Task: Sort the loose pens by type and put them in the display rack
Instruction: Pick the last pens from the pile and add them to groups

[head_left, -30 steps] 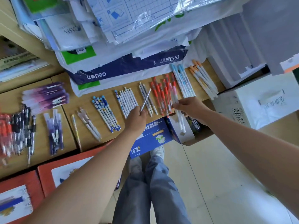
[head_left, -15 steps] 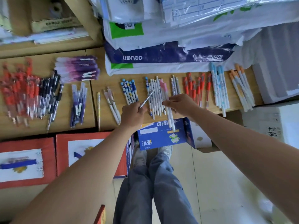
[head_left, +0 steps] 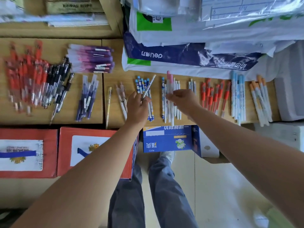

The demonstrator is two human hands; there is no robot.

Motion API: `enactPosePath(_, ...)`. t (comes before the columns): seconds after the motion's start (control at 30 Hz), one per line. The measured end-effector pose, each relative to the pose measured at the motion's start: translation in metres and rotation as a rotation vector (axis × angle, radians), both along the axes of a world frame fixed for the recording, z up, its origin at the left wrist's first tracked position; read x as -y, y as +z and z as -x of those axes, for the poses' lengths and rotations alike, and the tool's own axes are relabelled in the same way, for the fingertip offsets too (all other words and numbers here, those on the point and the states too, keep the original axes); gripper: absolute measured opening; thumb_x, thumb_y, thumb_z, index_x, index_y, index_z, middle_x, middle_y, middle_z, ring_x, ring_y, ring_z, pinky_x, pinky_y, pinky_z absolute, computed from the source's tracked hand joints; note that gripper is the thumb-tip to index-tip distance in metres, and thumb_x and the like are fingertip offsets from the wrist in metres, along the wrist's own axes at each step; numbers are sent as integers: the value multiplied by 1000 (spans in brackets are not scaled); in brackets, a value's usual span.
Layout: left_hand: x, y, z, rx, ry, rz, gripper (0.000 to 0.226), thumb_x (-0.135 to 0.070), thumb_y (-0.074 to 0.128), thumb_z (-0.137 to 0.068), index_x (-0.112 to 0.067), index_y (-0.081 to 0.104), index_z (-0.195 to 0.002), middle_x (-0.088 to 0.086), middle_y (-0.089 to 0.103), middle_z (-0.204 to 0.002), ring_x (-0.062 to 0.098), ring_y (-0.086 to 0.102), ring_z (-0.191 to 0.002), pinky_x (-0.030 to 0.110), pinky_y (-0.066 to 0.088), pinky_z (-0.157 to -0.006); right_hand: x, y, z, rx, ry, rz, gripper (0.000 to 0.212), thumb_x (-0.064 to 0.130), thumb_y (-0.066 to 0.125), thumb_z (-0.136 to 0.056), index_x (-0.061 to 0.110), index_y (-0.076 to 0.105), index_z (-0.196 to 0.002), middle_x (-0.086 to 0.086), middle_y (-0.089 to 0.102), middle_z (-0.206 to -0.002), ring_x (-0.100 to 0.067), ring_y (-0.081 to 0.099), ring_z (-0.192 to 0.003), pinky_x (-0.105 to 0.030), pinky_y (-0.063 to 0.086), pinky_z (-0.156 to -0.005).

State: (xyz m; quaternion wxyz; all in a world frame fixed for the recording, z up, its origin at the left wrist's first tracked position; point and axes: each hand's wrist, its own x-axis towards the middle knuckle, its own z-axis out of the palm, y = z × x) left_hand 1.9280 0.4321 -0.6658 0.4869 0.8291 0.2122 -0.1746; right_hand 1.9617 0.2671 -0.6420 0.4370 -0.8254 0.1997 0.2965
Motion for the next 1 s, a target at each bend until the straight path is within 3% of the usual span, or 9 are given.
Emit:
enactPosePath(0.07,-4,-2,-1,-30,3,37,25,-12,45,-96,2,64,-89,14,49,-94,34,49,-91,44,40,-85,-8,-3,-2,6,25,53,24,32,65,-90,10,73,-97,-15,71,-87,-17,56,-68,-37,55,-77)
enactPosePath(0.17,-8,-1,-3,-81,7,91,38,-28,44,-91,5,63,-96,17,58,-106,26,52,-96,31,36,-79,-19,-5,-4,7,72,160,29,32,62,-91,7,74,-97,-17,73,-94,-19,58,-68,-38,56,-77)
enactPosePath(0.3,-14,-4,-6,-79,22,136,24,-14,48,-97,5,63,-97,20,59,-109,23,54,-95,13,36,-69,-31,-2,-7,14,108,222,27,33,59,-93,11,74,-96,-15,73,-92,-24,65,-73,-39,57,-80)
enactPosePath(0.37,-14,-4,-8,-75,15,156,23,-12,49,-96,7,61,-95,23,57,-105,20,51,-87,6,32,-59,-35,-2,-9,29,102,253,26,33,58,-93,12,75,-96,-12,73,-86,-24,67,-75,-35,57,-72)
enactPosePath(0.5,-8,1,-10,-78,-16,202,25,-11,49,-97,12,58,-93,11,45,-79,10,40,-65,11,31,-54,-35,-5,-10,29,72,308,30,35,56,-94,12,72,-81,-3,61,-60,-13,49,-50,-27,39,-49)
enactPosePath(0.6,-5,3,-10,-89,-55,214,26,-13,46,-98,10,59,-99,11,45,-92,5,41,-70,6,32,-56,-35,-6,-9,-1,98,289,32,36,57,-94,9,74,-94,-11,73,-82,-21,62,-66,-34,54,-66)
enactPosePath(0.7,-6,5,-11,-108,-65,218,26,-14,43,-100,4,61,-104,9,47,-107,0,44,-76,0,32,-59,-39,-8,-11,22,91,276,31,34,59,-92,8,74,-96,-14,74,-91,-28,69,-83,-43,57,-78)
enactPosePath(0.87,-19,6,-10,-142,-55,230,24,-18,43,-100,-4,62,-106,4,52,-95,8,47,-76,7,32,-59,-41,-11,-11,14,92,273,30,35,59,-92,9,74,-96,-12,74,-91,-28,69,-84,-45,57,-77)
enactPosePath(1.0,-30,0,-6,-98,-49,153,23,-21,45,-100,-7,63,-102,5,61,-102,19,56,-91,27,41,-73,-40,-10,-12,35,65,223,28,34,59,-93,13,72,-106,-3,73,-92,-20,67,-76,-37,58,-73)
